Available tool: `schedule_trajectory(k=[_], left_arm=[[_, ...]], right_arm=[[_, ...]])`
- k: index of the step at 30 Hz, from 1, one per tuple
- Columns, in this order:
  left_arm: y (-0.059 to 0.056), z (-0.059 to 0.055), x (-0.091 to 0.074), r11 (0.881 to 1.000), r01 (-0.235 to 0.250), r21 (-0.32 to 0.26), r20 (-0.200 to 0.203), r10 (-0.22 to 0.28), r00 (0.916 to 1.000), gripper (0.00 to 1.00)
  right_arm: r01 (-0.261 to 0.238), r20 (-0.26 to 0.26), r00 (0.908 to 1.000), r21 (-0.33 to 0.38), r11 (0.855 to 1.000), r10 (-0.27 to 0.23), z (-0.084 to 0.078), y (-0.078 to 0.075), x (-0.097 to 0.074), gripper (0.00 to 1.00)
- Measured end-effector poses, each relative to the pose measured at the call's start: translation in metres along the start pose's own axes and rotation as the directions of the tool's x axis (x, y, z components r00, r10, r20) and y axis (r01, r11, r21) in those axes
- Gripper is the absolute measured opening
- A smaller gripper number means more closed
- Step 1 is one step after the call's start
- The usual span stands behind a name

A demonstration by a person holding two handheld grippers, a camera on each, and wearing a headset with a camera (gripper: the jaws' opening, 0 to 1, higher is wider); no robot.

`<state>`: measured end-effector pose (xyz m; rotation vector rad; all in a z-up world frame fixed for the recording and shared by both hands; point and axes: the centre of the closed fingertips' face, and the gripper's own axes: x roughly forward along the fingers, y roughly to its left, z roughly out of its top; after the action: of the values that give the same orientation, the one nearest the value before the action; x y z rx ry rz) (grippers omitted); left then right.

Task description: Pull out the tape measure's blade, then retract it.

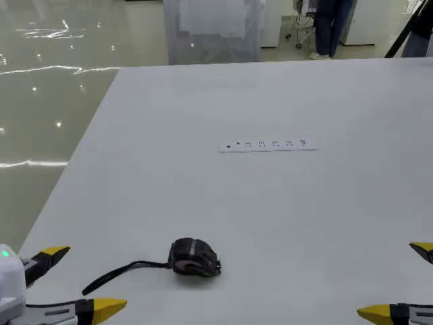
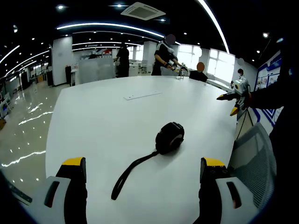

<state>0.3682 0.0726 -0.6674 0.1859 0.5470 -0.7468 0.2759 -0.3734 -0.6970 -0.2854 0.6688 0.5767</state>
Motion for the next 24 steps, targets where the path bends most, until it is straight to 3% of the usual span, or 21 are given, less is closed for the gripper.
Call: schedule_trajectory(k=[1,2,3,4,5,6,8,9,12,13,14,15,16,19,21,24], left_arm=[[-0.011,0.012,-0.001,0.999,0.044,-0.007,0.000,-0.044,0.9990,1.00],[-0.021,0.031,-0.002,0.996,0.084,-0.004,0.079,-0.084,0.9933,1.00],[-0.022,0.040,-0.001,0.996,0.086,0.025,0.117,-0.089,0.9892,1.00],[-0.017,0.035,0.000,0.997,0.078,0.016,0.054,-0.079,0.9954,1.00],[-0.014,0.034,0.001,0.997,0.076,0.012,0.018,-0.076,0.9969,1.00],[-0.012,0.045,0.005,0.996,0.082,0.028,0.055,-0.084,0.9950,1.00],[-0.014,0.059,0.009,0.995,0.093,0.026,0.086,-0.095,0.9918,1.00],[-0.014,0.059,0.011,0.995,0.094,0.029,0.080,-0.096,0.9921,1.00],[-0.016,0.049,0.017,0.993,0.114,0.041,0.060,-0.116,0.9914,1.00],[-0.017,0.037,0.019,0.990,0.128,0.062,0.030,-0.130,0.9910,1.00],[-0.011,0.028,0.020,0.990,0.103,0.096,0.015,-0.105,0.9943,1.00],[-0.007,0.016,0.021,0.990,0.096,0.106,-0.026,-0.094,0.9953,1.00],[-0.011,0.005,0.022,0.990,0.114,0.085,-0.041,-0.111,0.9930,1.00],[-0.013,-0.003,0.018,0.991,0.120,0.065,-0.037,-0.118,0.9923,1.00],[-0.014,-0.007,0.017,0.991,0.115,0.076,-0.055,-0.111,0.9923,1.00],[-0.015,-0.007,0.017,0.989,0.124,0.078,-0.062,-0.119,0.9909,1.00]], right_arm=[[0.007,0.024,0.9997,0.008,1.000,-0.008,0.003,-0.001,0.000,0.99],[0.017,0.035,0.9992,0.002,1.000,-0.017,0.007,-0.002,-0.001,0.99],[0.021,0.033,0.9992,-0.008,1.000,-0.021,0.008,-0.004,-0.002,0.99],[0.032,0.039,0.9987,-0.007,0.999,-0.032,0.013,-0.005,-0.004,0.99],[0.037,0.044,0.9984,-0.010,0.999,-0.036,0.017,-0.006,-0.005,0.99],[0.031,0.067,0.9973,0.003,1.000,-0.031,0.023,-0.007,-0.006,0.99],[0.022,0.066,0.9976,0.003,1.000,-0.022,0.025,-0.008,-0.004,0.99],[0.022,0.069,0.9974,-0.009,1.000,-0.021,0.026,-0.008,-0.003,0.99],[0.021,0.056,0.9982,-0.002,1.000,-0.020,0.025,-0.011,0.001,0.99],[0.019,0.068,0.9975,-0.006,1.000,-0.019,0.026,-0.011,0.002,0.99],[0.012,0.065,0.9978,-0.006,1.000,-0.012,0.025,-0.011,0.004,0.99],[0.014,0.059,0.9981,-0.005,1.000,-0.014,0.023,-0.012,0.006,0.99],[0.015,0.036,0.9992,-0.017,1.000,-0.014,0.017,-0.014,0.008,0.99],[0.013,0.034,0.9993,-0.012,1.000,-0.012,0.015,-0.016,0.008,0.99],[0.010,0.026,0.9996,-0.022,1.000,-0.010,0.012,-0.017,0.010,0.99],[0.006,0.019,0.9998,-0.034,0.999,-0.005,0.014,-0.017,0.011,0.99]])
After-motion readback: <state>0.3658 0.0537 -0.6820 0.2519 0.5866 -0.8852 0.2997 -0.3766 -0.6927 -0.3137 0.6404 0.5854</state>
